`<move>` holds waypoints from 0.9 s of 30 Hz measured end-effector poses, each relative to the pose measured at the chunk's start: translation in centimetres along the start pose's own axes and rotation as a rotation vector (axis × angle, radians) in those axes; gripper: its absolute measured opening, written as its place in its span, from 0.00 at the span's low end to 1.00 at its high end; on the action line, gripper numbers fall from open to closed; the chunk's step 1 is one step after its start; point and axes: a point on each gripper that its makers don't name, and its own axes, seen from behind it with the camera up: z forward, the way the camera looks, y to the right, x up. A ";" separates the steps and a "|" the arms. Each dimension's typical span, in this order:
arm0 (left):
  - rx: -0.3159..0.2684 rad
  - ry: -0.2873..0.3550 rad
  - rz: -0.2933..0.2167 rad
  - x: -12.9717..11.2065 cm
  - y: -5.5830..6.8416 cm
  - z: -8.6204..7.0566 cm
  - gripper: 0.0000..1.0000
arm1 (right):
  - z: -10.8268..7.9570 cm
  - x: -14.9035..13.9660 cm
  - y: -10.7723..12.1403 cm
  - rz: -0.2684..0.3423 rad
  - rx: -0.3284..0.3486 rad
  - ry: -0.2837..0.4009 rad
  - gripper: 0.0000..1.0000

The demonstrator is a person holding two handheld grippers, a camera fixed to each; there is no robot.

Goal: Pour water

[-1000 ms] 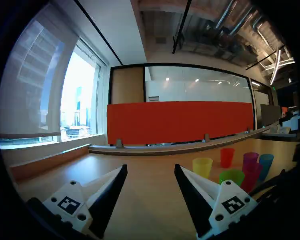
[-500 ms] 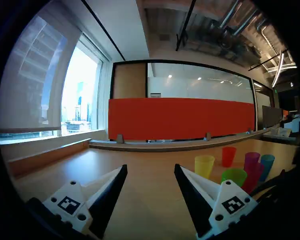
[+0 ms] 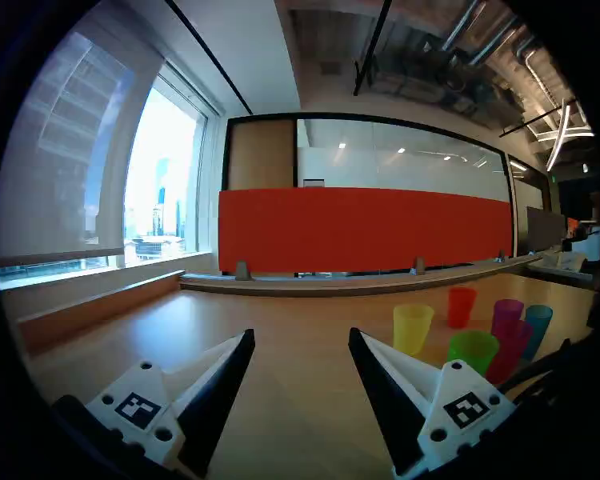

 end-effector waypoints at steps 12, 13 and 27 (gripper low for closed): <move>0.001 -0.003 0.000 -0.1 0.0 0.0 0.87 | -0.2 -0.1 0.1 0.002 0.005 0.002 1.00; 0.001 -0.003 0.000 -0.1 0.0 0.0 0.87 | -0.2 -0.1 0.1 0.003 0.005 0.003 1.00; 0.001 -0.004 0.002 -0.2 0.0 0.0 0.91 | -0.3 1.2 1.8 0.007 -0.012 0.057 1.00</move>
